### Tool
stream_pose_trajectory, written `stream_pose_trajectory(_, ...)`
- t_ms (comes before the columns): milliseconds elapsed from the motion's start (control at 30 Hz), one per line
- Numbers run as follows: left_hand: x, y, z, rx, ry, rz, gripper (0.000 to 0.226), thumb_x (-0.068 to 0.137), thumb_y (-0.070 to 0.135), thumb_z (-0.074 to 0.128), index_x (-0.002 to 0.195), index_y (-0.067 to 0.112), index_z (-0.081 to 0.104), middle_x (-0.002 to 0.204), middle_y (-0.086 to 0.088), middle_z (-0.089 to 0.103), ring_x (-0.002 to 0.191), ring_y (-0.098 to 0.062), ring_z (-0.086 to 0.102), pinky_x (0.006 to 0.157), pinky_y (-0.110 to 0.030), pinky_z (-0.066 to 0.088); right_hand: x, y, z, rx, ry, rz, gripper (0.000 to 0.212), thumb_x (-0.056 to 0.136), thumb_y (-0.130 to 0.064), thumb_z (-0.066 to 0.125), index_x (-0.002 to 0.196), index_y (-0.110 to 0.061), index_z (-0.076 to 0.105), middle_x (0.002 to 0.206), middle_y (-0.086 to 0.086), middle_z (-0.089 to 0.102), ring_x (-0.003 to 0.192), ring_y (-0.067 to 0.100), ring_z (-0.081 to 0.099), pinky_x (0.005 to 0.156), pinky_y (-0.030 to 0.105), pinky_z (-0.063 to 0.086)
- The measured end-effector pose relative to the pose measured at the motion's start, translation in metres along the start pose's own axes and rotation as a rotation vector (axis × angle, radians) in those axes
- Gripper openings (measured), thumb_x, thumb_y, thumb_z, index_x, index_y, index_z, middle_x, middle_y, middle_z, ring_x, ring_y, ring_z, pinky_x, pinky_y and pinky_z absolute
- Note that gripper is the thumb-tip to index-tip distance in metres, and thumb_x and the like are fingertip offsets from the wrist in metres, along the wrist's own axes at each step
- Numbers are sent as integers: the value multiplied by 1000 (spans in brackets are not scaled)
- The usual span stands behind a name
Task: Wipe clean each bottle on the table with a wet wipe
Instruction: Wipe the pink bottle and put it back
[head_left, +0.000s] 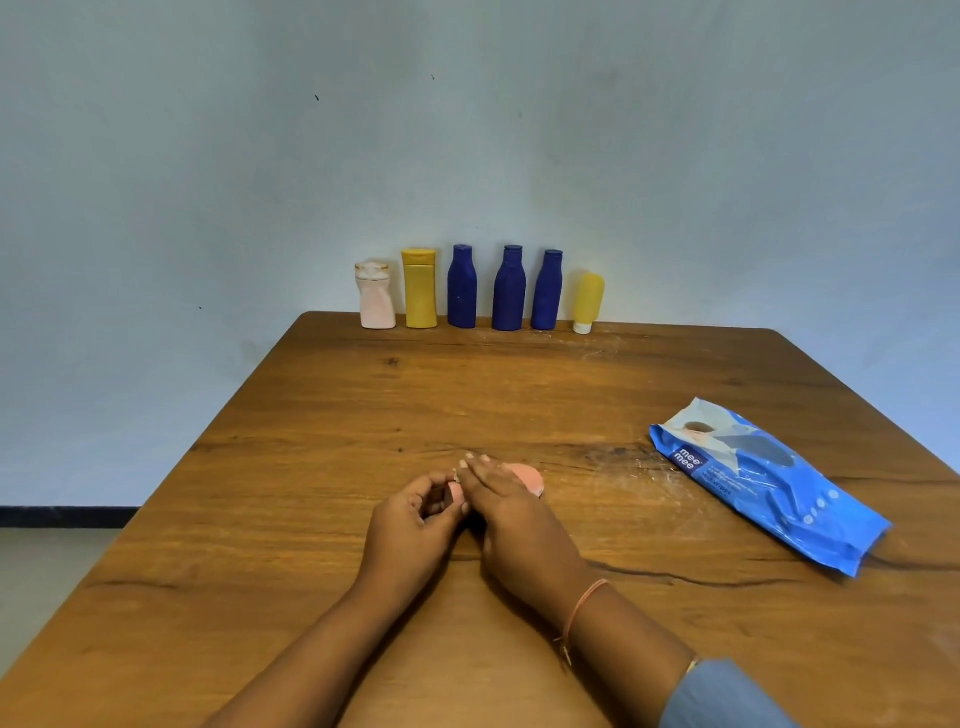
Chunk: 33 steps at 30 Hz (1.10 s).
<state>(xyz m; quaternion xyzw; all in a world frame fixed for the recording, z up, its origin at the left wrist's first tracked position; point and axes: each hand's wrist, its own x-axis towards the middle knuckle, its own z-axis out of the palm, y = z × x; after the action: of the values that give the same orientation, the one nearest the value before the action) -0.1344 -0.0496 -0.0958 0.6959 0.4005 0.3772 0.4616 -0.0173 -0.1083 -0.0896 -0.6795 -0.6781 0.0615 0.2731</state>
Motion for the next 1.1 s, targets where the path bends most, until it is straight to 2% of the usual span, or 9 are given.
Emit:
stream_pose_trajectory(167, 2, 0, 2, -2, 8, -3, 31, 78, 3, 70, 104, 19, 63, 86, 18, 64, 76, 18, 60, 71, -2, 46, -7, 30, -19, -112, -3, 23, 60, 90, 1, 40, 145, -17, 26, 153, 0, 23, 142, 11, 16, 104, 8, -4)
stream_pose_trajectory(333, 4, -3, -1, 83, -12, 8, 37, 79, 8, 70, 114, 17, 61, 94, 10, 65, 76, 21, 57, 70, 1, 43, -1, 36, -18, -54, 41, 182, 60, 86, 3, 40, 143, -15, 33, 150, 1, 31, 139, 12, 25, 107, 10, 7)
stream_pose_trajectory(500, 2, -7, -2, 256, -72, 85, 50, 79, 8, 70, 125, 19, 56, 111, 4, 64, 94, 1, 58, 77, 4, 36, 4, 15, -3, 31, 205, 344, 50, 90, -1, 42, 138, -12, 42, 147, 3, 38, 138, 13, 28, 110, 16, 13)
stream_pose_trajectory(667, 2, -6, -1, 236, -53, 86, 46, 79, 5, 69, 121, 19, 59, 108, 5, 65, 90, 4, 58, 76, 3, 38, -1, -3, 5, 70, 202, 246, 50, 88, -1, 43, 138, -11, 43, 148, 4, 36, 139, 13, 26, 109, 12, 8)
stream_pose_trajectory(767, 1, -2, -2, 235, -61, 88, 44, 83, 2, 61, 120, 27, 56, 100, 19, 61, 82, 17, 56, 72, 5, 37, 1, -22, 10, 85, 145, 126, 50, 89, 0, 42, 139, -9, 40, 149, 6, 33, 139, 14, 25, 107, 9, 2)
stream_pose_trajectory(867, 1, -1, -4, 210, -46, 65, 41, 85, 1, 57, 115, 28, 57, 86, 28, 57, 75, 24, 54, 68, 3, 39, -2, -22, 11, -4, 112, 25, 48, 80, -4, 45, 126, -2, 55, 132, 14, 54, 124, 23, 50, 108, 26, 20)
stream_pose_trajectory(967, 3, -3, -3, 167, -45, 31, 38, 81, 1, 64, 115, 19, 61, 92, 17, 65, 77, 21, 57, 69, 2, 41, -6, 3, 5, -201, 83, -41, 44, 76, -10, 55, 119, -5, 61, 120, 13, 63, 111, 24, 60, 99, 28, 31)
stream_pose_trajectory(1033, 4, -4, -1, 142, -38, 15, 39, 78, 3, 69, 115, 15, 61, 96, 7, 66, 73, 16, 59, 69, 3, 40, -6, 21, -7, -236, 65, 22, 48, 78, -3, 56, 126, -4, 56, 128, 15, 57, 118, 27, 55, 102, 29, 27)
stream_pose_trajectory(1100, 3, -3, -1, 154, -28, 22, 41, 78, 5, 70, 117, 15, 60, 99, 6, 64, 76, 15, 55, 68, 5, 39, -5, 35, -20, -235, 81, 98, 54, 85, -1, 48, 139, -9, 42, 143, 9, 42, 132, 22, 40, 109, 21, 20)
